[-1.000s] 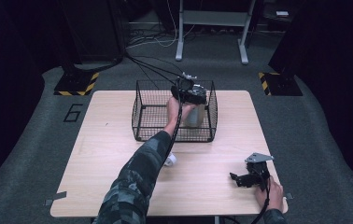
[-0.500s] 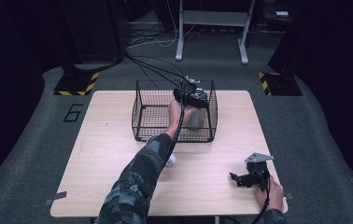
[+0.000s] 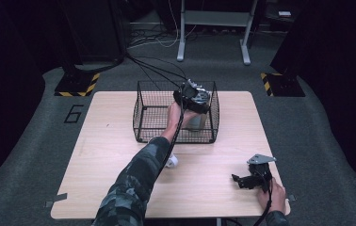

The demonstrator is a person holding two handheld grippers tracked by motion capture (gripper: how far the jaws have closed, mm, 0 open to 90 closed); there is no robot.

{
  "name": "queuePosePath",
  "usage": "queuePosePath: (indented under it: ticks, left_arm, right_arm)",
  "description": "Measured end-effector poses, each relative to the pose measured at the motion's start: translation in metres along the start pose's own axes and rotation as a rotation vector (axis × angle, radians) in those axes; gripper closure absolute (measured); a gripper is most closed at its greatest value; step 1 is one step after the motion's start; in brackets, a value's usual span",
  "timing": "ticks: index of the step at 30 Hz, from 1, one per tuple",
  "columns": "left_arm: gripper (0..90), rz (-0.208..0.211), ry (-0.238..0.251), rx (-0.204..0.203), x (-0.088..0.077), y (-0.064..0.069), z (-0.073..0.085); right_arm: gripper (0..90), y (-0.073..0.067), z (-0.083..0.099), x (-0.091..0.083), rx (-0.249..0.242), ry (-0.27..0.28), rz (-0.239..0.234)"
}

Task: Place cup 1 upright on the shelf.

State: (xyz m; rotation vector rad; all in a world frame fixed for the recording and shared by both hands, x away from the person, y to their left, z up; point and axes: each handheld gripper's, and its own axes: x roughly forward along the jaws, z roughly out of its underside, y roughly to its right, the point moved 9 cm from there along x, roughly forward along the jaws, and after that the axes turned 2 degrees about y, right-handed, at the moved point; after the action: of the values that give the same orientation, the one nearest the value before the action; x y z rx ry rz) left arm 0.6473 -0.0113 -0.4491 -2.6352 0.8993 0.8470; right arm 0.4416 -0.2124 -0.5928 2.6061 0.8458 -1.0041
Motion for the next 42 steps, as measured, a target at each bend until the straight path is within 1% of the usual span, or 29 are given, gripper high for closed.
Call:
queuePosePath:
  ticks: [1, 2, 3, 5, 6, 7, 8, 10, 11, 12, 14, 15, 17, 18, 20, 21, 22, 23, 24, 25, 26, 28, 29, 31, 33, 35, 36, 37, 42]
  left_arm:
    - [0.0, 0.006, 0.0, 0.0, -0.002, 0.0, 0.0]
    - [0.0, 0.016, -0.002, -0.006, -0.003, 0.001, 0.0]
    - [0.0, 0.019, 0.006, -0.019, -0.007, 0.001, -0.001]
    - [0.0, 0.026, 0.008, -0.019, -0.01, 0.001, -0.002]
    - [0.0, 0.033, 0.004, -0.009, -0.013, 0.001, -0.002]
    - [0.0, 0.039, 0.02, -0.013, -0.016, 0.002, -0.004]
    - [0.0, 0.043, 0.02, -0.001, -0.019, 0.002, -0.005]
    - [0.0, 0.047, 0.045, -0.003, -0.028, 0.003, -0.009]
    - [0.0, 0.053, 0.043, 0.009, -0.035, 0.002, -0.009]
    - [0.0, 0.053, 0.043, 0.009, -0.035, 0.002, -0.009]
    - [0.0, 0.056, 0.058, -0.004, -0.043, 0.003, -0.01]
    - [0.0, 0.061, 0.055, 0.004, -0.048, 0.003, -0.008]
    - [0.0, 0.058, 0.063, 0.02, -0.058, 0.003, -0.006]
    - [0.0, 0.056, 0.077, 0.017, -0.063, 0.003, -0.006]
    - [0.0, 0.056, 0.071, 0.047, -0.073, 0.003, -0.004]
    - [0.0, 0.055, 0.079, 0.064, -0.084, 0.004, -0.001]
    - [0.0, 0.055, 0.079, 0.064, -0.084, 0.004, -0.001]
    - [0.0, 0.058, 0.077, 0.078, -0.091, 0.004, 0.001]
    - [0.0, 0.061, 0.084, 0.076, -0.095, 0.005, 0.002]
    - [0.0, 0.06, 0.088, 0.086, -0.101, 0.005, 0.003]
    - [0.0, 0.065, 0.1, 0.083, -0.108, 0.005, 0.005]
    - [0.0, 0.067, 0.106, 0.091, -0.118, 0.004, 0.009]
    - [0.0, 0.064, 0.113, 0.092, -0.124, 0.003, 0.011]
    - [0.0, 0.061, 0.109, 0.108, -0.133, 0.004, 0.018]
    - [0.0, 0.046, 0.115, 0.124, -0.145, 0.004, 0.027]
    - [0.0, 0.047, 0.106, 0.125, -0.153, 0.003, 0.035]
    - [0.0, 0.042, 0.105, 0.112, -0.159, 0.001, 0.043]
    - [0.0, 0.042, 0.105, 0.112, -0.159, 0.001, 0.043]
    - [0.0, 0.021, 0.102, 0.094, -0.176, -0.008, 0.068]
  right_arm:
    - [0.0, -0.001, 0.0, 0.0, 0.007, -0.002, 0.0]
    - [0.0, 0.0, 0.0, 0.0, -0.001, 0.0, 0.0]
    - [0.0, 0.0, 0.0, 0.0, 0.0, 0.0, 0.0]
    - [0.0, -0.001, 0.0, 0.0, 0.007, -0.002, 0.0]
    - [0.0, -0.001, 0.0, 0.0, 0.009, -0.002, 0.0]
    - [0.0, 0.0, 0.0, 0.0, 0.002, -0.001, 0.0]
    - [0.0, 0.0, 0.0, 0.0, 0.002, -0.001, 0.0]
    - [0.0, 0.0, 0.0, 0.0, 0.0, 0.0, 0.0]
    - [0.0, 0.0, 0.0, 0.0, 0.0, 0.003, 0.004]
    - [0.0, 0.0, 0.0, 0.0, 0.0, 0.002, 0.003]
    - [0.0, 0.0, 0.0, 0.0, 0.0, 0.002, 0.003]
    - [0.0, 0.0, 0.0, 0.0, 0.0, 0.002, 0.003]
    - [0.0, 0.0, 0.0, 0.0, 0.002, 0.0, 0.002]
    - [0.0, 0.0, 0.0, 0.0, 0.002, 0.0, 0.002]
    - [0.0, -0.001, 0.0, 0.0, 0.012, -0.002, 0.003]
    - [0.0, -0.001, 0.0, 0.0, 0.012, -0.002, 0.003]
    - [0.0, -0.001, 0.0, 0.0, 0.012, -0.002, 0.003]
    - [0.0, -0.001, 0.0, 0.0, 0.012, -0.002, 0.003]
    - [0.0, -0.001, 0.0, 0.0, 0.011, -0.002, 0.003]
    - [0.0, -0.001, 0.0, 0.0, 0.011, -0.002, 0.003]
    - [0.0, -0.001, 0.001, 0.0, 0.005, -0.004, 0.001]
    - [0.0, -0.001, 0.001, 0.0, 0.005, -0.004, 0.001]
    - [0.0, -0.001, 0.001, 0.0, 0.005, -0.004, 0.001]
    - [0.0, -0.001, 0.001, 0.0, 0.005, -0.004, 0.001]
    - [0.0, -0.001, 0.001, 0.0, 0.005, -0.003, 0.001]
    - [0.0, -0.001, 0.0, 0.0, 0.006, -0.001, 0.001]
    - [0.0, -0.001, 0.001, 0.0, 0.005, -0.004, 0.0]
    - [0.0, -0.001, 0.0, 0.0, 0.007, 0.001, 0.002]
    - [0.0, -0.001, 0.001, 0.0, 0.005, -0.004, 0.001]
